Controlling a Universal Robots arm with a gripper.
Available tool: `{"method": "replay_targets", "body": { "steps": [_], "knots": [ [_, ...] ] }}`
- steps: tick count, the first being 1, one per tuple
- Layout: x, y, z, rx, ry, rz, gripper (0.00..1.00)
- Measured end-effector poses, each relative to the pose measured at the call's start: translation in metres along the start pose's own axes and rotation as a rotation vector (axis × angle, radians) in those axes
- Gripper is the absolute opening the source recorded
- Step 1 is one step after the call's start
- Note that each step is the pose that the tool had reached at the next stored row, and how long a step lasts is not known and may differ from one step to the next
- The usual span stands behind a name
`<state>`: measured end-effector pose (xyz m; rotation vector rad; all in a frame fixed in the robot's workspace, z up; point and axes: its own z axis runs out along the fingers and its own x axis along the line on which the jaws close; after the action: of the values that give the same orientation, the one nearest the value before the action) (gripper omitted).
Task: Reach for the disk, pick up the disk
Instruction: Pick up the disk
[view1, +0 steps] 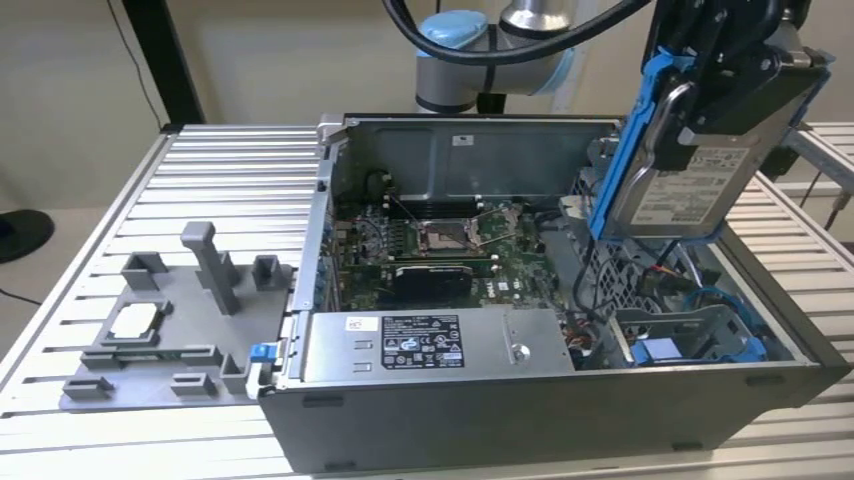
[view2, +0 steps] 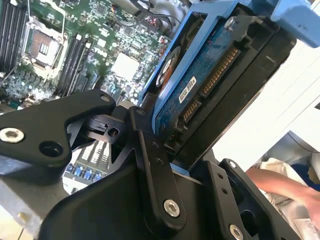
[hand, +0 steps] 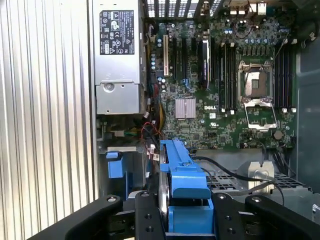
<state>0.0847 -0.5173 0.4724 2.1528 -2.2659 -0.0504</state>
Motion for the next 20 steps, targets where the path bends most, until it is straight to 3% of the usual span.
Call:
{"method": "replay_targets", "body": {
  "steps": [20],
  "knots": [
    [0.0311,-0.0016,0.0005,0.0000,-0.0001,0.000,0.00]
  ]
}}
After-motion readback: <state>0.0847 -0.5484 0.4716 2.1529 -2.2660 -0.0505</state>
